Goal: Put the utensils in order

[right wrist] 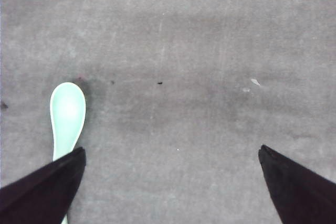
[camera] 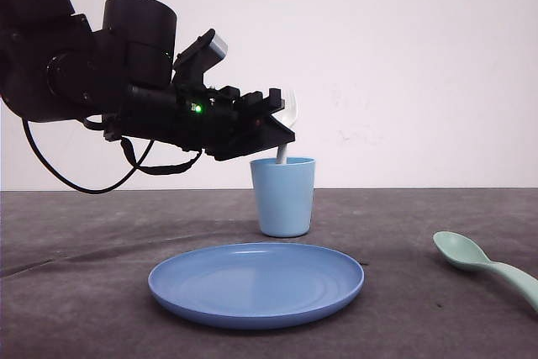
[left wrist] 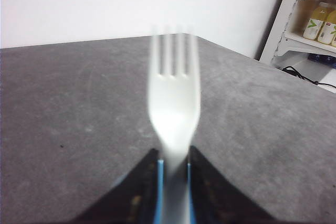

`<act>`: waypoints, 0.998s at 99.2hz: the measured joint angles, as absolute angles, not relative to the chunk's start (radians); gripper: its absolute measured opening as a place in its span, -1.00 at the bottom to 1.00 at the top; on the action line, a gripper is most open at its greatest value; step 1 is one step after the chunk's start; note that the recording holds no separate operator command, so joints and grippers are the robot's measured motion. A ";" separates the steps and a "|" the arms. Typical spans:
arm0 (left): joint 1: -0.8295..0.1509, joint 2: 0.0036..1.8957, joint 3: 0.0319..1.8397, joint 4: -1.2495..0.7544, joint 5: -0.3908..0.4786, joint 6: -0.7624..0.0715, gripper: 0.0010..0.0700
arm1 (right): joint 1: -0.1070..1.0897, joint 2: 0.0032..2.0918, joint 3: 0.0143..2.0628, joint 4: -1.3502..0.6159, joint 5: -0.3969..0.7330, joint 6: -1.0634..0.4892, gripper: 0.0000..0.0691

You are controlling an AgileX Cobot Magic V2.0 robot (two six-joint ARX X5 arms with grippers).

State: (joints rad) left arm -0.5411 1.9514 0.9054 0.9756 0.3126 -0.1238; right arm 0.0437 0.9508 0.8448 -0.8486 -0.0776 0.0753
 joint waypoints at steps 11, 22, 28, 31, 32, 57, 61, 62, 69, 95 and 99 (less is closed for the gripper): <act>-0.541 1.951 0.905 0.977 0.313 -0.123 -0.35 | 0.044 0.951 0.844 -0.848 -0.078 0.075 0.93; -0.541 1.951 0.905 1.010 0.313 -0.142 -0.27 | 0.044 0.951 0.834 -0.835 -0.083 0.075 0.93; -0.541 1.949 0.907 1.021 0.313 -0.167 -0.26 | 0.044 0.951 0.819 -0.831 -0.104 0.075 0.93; -0.541 1.945 0.907 1.015 0.313 -0.179 -0.26 | 0.044 0.951 0.810 -0.828 -0.118 0.075 0.93; -0.541 1.943 0.907 1.011 0.313 -0.183 -0.25 | 0.044 0.952 0.807 -0.826 -0.125 0.075 0.93; -0.509 1.769 0.908 0.791 0.320 -0.215 -0.25 | 0.060 0.980 0.728 -0.742 -0.316 0.084 0.93; -0.498 1.729 0.908 0.732 0.320 -0.214 -0.25 | 0.070 0.990 0.721 -0.730 -0.334 0.086 0.93; -0.496 1.719 0.908 0.717 0.320 -0.214 -0.25 | 0.072 0.992 0.720 -0.725 -0.337 0.086 0.93; -0.473 1.649 0.908 0.586 0.320 -0.207 -0.25 | 0.090 1.009 0.715 -0.698 -0.347 0.088 0.93; -0.374 1.433 0.908 0.126 0.320 -0.138 -0.25 | 0.159 1.111 0.715 -0.587 -0.391 0.111 0.93; -0.356 1.399 0.908 0.065 0.320 -0.133 -0.25 | 0.171 1.130 0.715 -0.568 -0.393 0.113 0.93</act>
State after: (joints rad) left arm -0.3565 1.3987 0.9085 0.0654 0.3199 -0.1333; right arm 0.1711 1.1301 0.7155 -0.5678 -0.3935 0.1135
